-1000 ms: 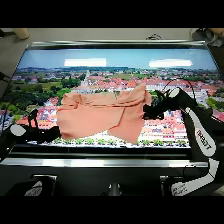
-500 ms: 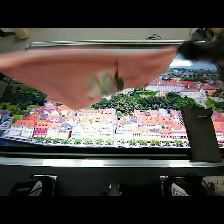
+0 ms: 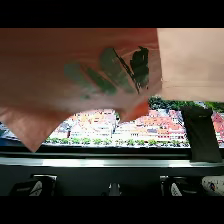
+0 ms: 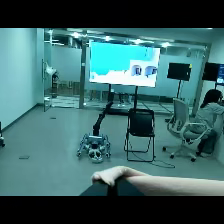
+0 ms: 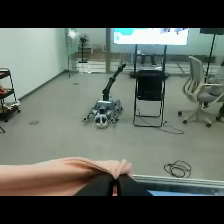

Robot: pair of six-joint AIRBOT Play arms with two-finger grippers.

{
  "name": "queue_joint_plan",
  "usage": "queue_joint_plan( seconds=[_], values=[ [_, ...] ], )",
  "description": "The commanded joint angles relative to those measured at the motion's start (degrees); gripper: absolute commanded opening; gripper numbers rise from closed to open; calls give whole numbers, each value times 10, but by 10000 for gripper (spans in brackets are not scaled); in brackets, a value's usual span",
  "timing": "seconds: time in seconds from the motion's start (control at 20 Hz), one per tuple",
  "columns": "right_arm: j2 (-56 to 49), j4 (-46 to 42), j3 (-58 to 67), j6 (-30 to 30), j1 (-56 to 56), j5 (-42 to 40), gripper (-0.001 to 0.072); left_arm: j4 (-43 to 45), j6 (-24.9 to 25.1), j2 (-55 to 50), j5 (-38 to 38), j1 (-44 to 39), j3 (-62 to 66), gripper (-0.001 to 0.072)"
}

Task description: Fold the shirts.

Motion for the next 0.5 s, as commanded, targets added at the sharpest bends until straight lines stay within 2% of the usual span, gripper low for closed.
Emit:
queue_joint_plan(
  seconds=[0.0,0.1,0.25,0.35,0.45],
  values=[
    [-24,-29,3,25,-1,68,27,14,19,-42,-84,0,9,24],
    [-77,-26,3,27,-1,152,28,14,31,-92,-137,0,-16,24],
    [-213,-11,-3,32,0,310,28,14,37,-179,-153,0,-118,24],
    [-321,-17,-19,40,0,338,27,14,46,-247,-135,0,-198,24],
    [-428,-18,-24,67,11,322,27,14,65,-327,-102,-4,-246,24]
  ],
)
